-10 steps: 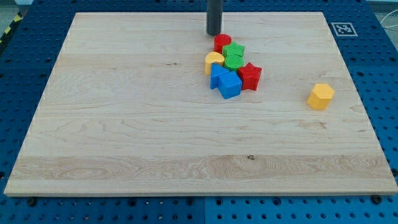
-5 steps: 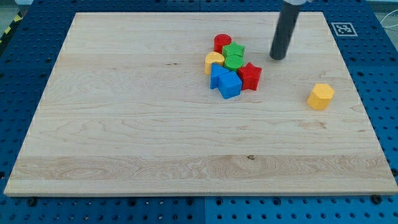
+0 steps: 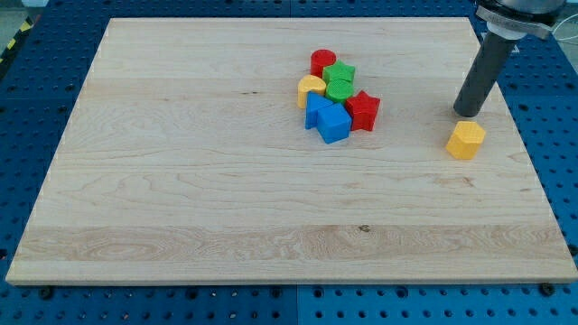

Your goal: Move your arm towards the yellow hexagon

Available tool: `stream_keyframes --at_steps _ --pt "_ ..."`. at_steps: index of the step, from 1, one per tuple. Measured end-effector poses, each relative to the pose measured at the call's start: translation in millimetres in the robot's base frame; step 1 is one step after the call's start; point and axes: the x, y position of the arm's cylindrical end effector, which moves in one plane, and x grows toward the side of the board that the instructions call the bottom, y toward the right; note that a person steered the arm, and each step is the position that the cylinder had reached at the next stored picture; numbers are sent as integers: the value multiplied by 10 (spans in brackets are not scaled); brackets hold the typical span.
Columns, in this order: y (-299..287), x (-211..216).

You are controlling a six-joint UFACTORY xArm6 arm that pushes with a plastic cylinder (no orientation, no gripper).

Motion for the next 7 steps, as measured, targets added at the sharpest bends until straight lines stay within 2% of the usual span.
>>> stream_keyframes --at_steps 1,3,4,6,7 --pt "141 45" --pt "721 486" --pt "797 599" --pt "731 1006" --pt "510 1233"
